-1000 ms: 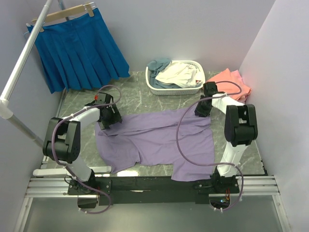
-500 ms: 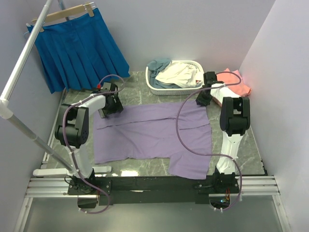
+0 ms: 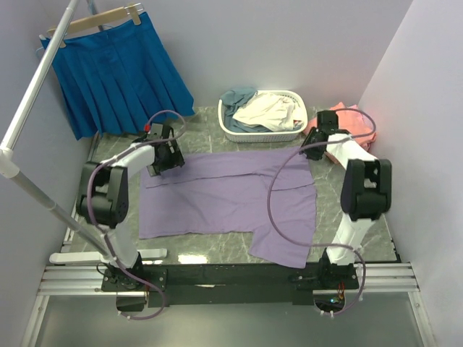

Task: Fold and stack the t-shirts
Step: Fold the tshirt

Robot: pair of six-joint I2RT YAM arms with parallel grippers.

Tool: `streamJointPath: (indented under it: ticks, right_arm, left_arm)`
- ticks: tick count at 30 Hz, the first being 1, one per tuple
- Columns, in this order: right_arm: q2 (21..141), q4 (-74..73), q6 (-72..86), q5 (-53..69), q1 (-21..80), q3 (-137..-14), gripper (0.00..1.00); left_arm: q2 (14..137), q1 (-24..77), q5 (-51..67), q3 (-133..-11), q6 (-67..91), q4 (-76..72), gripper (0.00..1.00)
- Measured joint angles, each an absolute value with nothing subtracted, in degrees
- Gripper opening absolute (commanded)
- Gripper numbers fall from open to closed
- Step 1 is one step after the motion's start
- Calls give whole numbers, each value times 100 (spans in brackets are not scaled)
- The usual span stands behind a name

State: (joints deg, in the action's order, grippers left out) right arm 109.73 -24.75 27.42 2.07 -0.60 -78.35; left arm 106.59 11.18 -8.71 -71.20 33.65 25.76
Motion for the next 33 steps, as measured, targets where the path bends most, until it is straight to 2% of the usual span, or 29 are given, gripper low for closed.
streamJointPath:
  ticks: [8, 19, 33]
  right_arm:
    - [9089, -2005, 2766, 440, 499, -6702, 43]
    - [10475, -2187, 2838, 454, 974, -6510, 41]
    - [9474, -2023, 3245, 513, 1730, -5253, 40]
  left_arm:
    - [9096, 1306, -276, -6681, 3363, 2447, 91]
    - [9327, 1883, 38, -6302, 3413, 2318, 90]
    - [9489, 1938, 38, -6110, 3411, 2379, 89]
